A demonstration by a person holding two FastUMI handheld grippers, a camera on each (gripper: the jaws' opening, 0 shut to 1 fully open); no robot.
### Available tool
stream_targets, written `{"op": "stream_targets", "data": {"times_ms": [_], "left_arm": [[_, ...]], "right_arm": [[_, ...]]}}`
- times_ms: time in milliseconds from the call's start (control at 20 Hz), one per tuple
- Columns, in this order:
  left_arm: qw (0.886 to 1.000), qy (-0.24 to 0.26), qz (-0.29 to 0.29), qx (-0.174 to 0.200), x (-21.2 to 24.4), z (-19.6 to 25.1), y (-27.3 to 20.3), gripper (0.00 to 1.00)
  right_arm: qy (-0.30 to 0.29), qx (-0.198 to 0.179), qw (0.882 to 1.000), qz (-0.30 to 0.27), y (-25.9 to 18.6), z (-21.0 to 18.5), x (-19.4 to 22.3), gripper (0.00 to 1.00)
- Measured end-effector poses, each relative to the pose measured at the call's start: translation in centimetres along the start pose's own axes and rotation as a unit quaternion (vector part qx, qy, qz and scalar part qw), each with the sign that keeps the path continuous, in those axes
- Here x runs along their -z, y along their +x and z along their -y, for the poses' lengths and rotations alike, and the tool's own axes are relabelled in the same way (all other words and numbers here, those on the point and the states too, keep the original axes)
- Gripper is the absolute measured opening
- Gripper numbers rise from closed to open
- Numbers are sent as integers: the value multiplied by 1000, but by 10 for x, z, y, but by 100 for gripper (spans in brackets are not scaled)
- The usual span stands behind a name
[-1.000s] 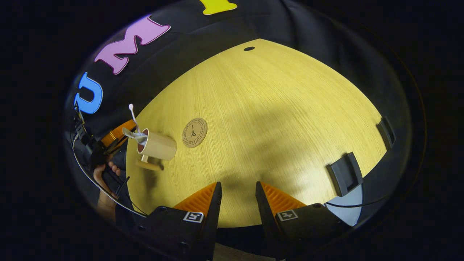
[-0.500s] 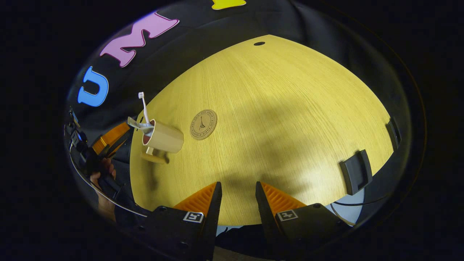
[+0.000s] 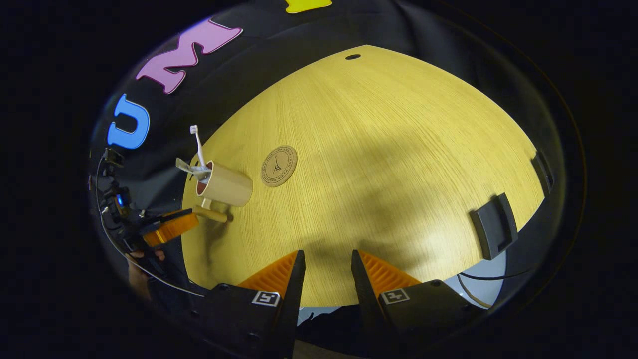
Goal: Put the toothbrush and toothpaste on the desktop into the cup, then pick up the cup and place it on the coaster on the desktop.
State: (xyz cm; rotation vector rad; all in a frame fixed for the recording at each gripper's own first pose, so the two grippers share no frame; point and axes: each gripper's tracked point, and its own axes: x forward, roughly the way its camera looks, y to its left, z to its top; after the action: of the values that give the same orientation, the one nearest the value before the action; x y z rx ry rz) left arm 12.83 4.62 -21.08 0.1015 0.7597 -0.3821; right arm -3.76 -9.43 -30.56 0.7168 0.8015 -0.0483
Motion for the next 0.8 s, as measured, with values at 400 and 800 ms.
{"op": "stream_targets", "data": {"times_ms": [400, 800], "left_arm": [[998, -11, -70, 1, -1, -1, 49, 77], [995, -27, -94, 2, -3, 3, 63, 54]], "right_arm": [[25, 11, 1000, 13, -14, 21, 2, 58], [52, 19, 998, 18, -20, 38, 3, 58]]}}
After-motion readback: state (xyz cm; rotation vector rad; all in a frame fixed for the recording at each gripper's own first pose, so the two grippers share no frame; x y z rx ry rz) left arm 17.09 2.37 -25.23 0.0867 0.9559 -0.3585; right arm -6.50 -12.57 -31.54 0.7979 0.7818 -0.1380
